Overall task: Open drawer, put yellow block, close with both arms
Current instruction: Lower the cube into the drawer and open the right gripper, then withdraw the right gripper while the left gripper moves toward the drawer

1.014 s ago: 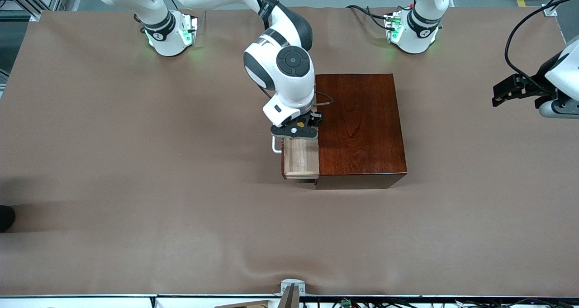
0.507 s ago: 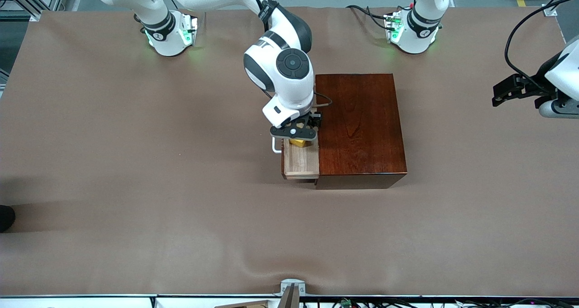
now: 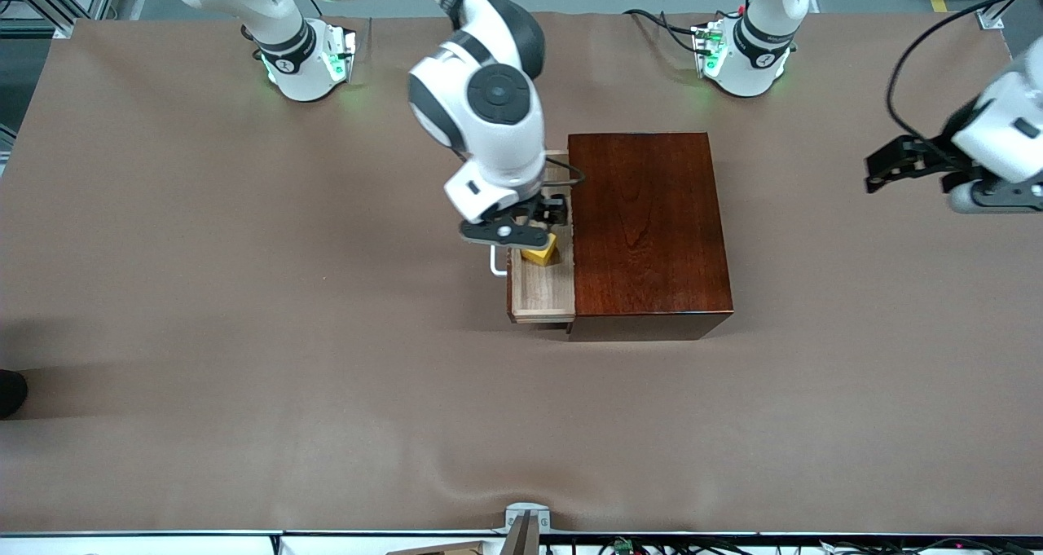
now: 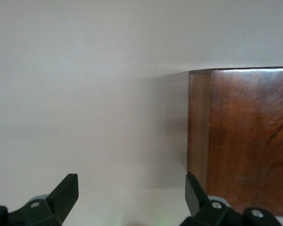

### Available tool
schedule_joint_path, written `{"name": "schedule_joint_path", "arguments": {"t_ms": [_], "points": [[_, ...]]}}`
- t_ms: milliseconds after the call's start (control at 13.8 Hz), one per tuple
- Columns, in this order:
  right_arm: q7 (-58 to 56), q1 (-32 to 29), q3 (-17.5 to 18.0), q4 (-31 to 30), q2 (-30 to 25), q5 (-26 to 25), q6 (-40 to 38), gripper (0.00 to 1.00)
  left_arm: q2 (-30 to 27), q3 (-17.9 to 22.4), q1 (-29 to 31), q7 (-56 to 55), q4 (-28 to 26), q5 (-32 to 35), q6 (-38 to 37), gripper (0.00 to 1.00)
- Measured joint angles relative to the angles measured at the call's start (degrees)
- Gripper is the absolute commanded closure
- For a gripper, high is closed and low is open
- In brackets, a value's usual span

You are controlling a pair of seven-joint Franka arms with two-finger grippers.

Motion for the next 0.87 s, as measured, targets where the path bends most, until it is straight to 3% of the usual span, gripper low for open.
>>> {"name": "schedule_joint_path", "arguments": {"t_ms": [72, 145, 217, 290, 435, 507, 652, 869], "points": [[-1.8, -1.5, 0.0, 0.0, -0.9, 0.0, -1.9, 0.00, 0.3, -1.8, -0.2, -3.4, 0.1, 0.0, 0.1, 0.00], [-3.8, -2.9, -0.1, 0.0, -1.5, 0.0, -3.6, 0.10, 0.9, -3.7, -0.4, -7.2, 0.4, 0.0, 0.1, 0.00], [-5.5, -4.2, -0.1, -0.1, -1.7, -0.1, -4.6, 0.32, 1.6, -5.5, -0.8, -11.1, 0.9, 0.0, 0.1, 0.00], [-7.0, -5.4, -0.2, -0.4, -1.8, -0.1, -4.9, 0.43, 2.6, -7.0, -1.7, -15.1, 1.3, 0.0, 0.3, 0.00], [-8.4, -6.6, -0.2, -2.5, -1.7, -1.6, -4.2, 0.49, 4.7, -8.0, -5.4, -22.7, 2.5, 0.0, 1.1, 0.00], [-8.5, -6.8, -0.2, -4.1, -1.7, -2.7, -2.8, 0.40, 5.9, -8.1, -7.6, -26.4, 3.1, 0.0, 1.5, 0.00], [-9.0, -7.6, -0.4, -6.5, -1.7, -3.8, -0.6, 0.00, 8.5, -8.1, -11.9, -33.8, 4.5, 0.0, 3.5, 0.00], [-13.7, -13.3, -0.5, -6.7, -2.3, -3.9, -0.7, 0.00, 12.9, -8.2, -18.3, -45.6, 5.4, 0.0, 9.5, 0.00]]}}
